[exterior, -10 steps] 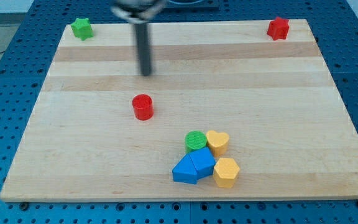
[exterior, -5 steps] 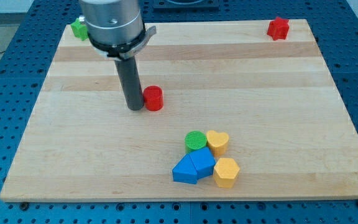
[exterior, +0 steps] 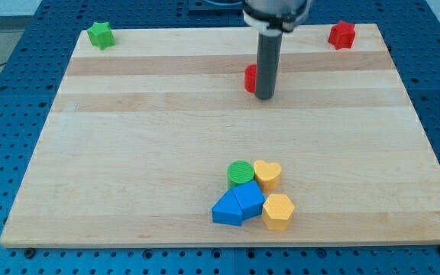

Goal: Move the red circle to the left of the red star

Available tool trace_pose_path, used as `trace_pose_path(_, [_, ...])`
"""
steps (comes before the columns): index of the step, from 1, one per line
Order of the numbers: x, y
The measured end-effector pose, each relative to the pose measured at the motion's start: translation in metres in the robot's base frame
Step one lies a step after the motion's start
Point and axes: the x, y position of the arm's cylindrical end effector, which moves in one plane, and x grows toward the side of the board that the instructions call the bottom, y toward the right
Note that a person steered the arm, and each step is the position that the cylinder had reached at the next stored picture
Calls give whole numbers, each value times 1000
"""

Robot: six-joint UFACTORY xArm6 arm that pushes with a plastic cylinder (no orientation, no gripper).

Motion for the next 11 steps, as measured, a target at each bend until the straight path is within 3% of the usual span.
trace_pose_path(2, [-14,-64])
trace_pose_path(3, [-42,-68])
trace_pose_path(6, [-42,51])
trace_pose_path(8, [-86,67])
trace_pose_path(11, [-94,103])
